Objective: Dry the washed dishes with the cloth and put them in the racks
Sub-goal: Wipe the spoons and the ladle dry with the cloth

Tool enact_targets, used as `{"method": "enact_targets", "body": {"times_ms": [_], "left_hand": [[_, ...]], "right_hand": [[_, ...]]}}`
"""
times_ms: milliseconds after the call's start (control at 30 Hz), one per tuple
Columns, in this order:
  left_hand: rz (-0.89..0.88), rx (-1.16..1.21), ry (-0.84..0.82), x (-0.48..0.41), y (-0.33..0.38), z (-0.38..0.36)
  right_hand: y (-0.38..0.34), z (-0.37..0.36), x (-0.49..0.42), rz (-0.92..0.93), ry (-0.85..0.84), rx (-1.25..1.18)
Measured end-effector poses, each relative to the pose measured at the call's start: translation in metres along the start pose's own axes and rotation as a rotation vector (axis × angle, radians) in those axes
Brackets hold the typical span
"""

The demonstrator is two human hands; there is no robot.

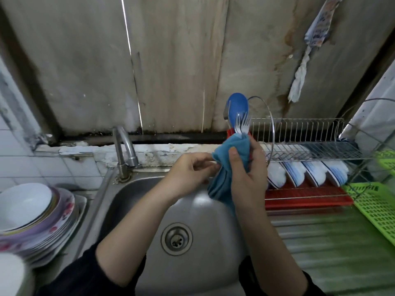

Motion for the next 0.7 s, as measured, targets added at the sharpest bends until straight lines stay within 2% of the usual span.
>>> {"method": "enact_targets", "body": {"times_ms": [100, 200, 367, 533, 633, 700], "left_hand": [[0.056, -0.007, 0.136, 0.019, -0.019, 0.028], [0.148, 0.007, 0.267, 0.043, -0.042, 0.065], [0.267, 0.085, 0.404, 0.094, -0.072, 0.122], [0.381, 0.166, 0.533, 0.147, -0.102, 0.173], [0.464, 0.32, 0.583, 0.174, -0.118, 0.193], [0.459, 0.328, 0.612, 0.19, -0.122, 0.206]], "right_hand": [[0.024, -0.036, 0.015, -0.266, -0.221, -0.095], [0.042, -0.075, 0.034, -0.359, -0.462, -0.007], [0.061, -0.139, 0.069, -0.581, -0.645, -0.236], [0.083, -0.195, 0.106, -0.84, -0.608, -0.388], [0.097, -0.218, 0.124, -0.936, -0.472, -0.375], [0.109, -0.233, 0.137, -0.995, -0.362, -0.383]]}}
Point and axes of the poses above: each hand's wrist, its own x-axis away from the middle knuckle, its own z-axis out of the back of the hand, y = z × x, the point moved 7 cm from there along -x, towards the middle knuckle, and after that the axes turned 15 degrees about -x, right-handed, at the moved point
